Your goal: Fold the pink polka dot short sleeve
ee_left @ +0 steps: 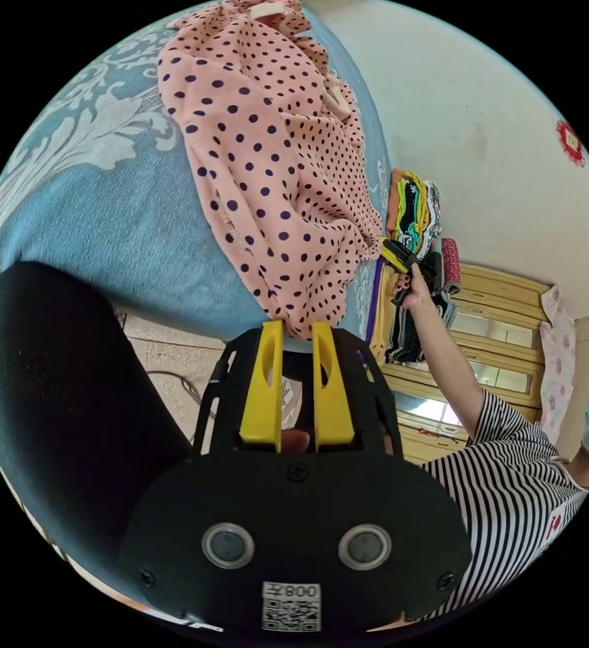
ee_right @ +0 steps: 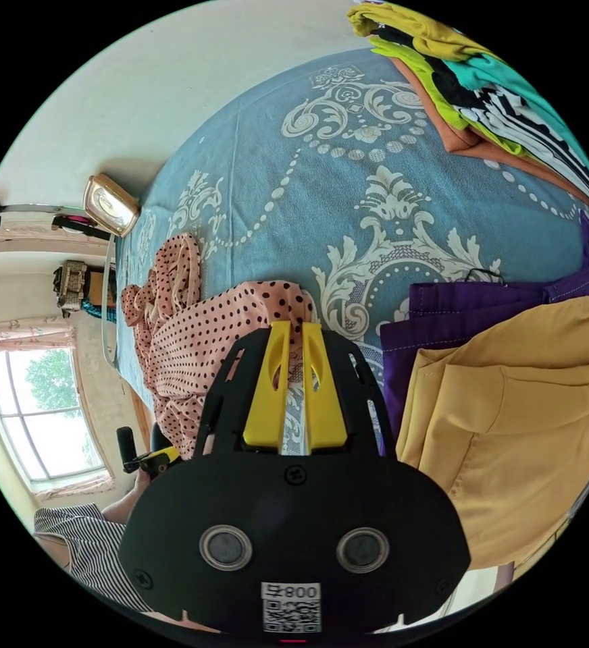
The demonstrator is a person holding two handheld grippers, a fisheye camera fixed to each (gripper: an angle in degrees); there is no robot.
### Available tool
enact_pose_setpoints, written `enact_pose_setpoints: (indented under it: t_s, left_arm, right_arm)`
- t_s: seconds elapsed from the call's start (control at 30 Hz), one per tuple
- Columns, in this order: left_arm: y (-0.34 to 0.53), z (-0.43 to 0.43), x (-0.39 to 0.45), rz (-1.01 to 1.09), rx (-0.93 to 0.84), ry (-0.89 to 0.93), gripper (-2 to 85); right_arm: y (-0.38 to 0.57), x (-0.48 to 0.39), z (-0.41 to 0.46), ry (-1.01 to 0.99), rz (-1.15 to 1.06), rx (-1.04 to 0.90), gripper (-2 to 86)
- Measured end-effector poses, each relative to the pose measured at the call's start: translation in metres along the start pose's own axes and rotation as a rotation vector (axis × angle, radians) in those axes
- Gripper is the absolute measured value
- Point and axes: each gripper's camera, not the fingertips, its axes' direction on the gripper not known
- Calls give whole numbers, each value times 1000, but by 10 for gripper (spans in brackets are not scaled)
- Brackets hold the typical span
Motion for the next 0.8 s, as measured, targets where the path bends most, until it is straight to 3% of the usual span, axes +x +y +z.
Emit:
enact_pose_setpoints:
  t_s: [0.17,0.37,0.8]
  left_arm:
    - [10,-4,-28,-51,34,63,18]
    - [31,-44,-32,28,94,149,10]
    - [117,-179,-62,124,266,213,7]
  right_arm:
    - [20,-1,8,-27,2,-10,7]
    - [73,-1,-10,-176,-9,-7,2]
    - [320,-23,-103,-499,-102,38,0]
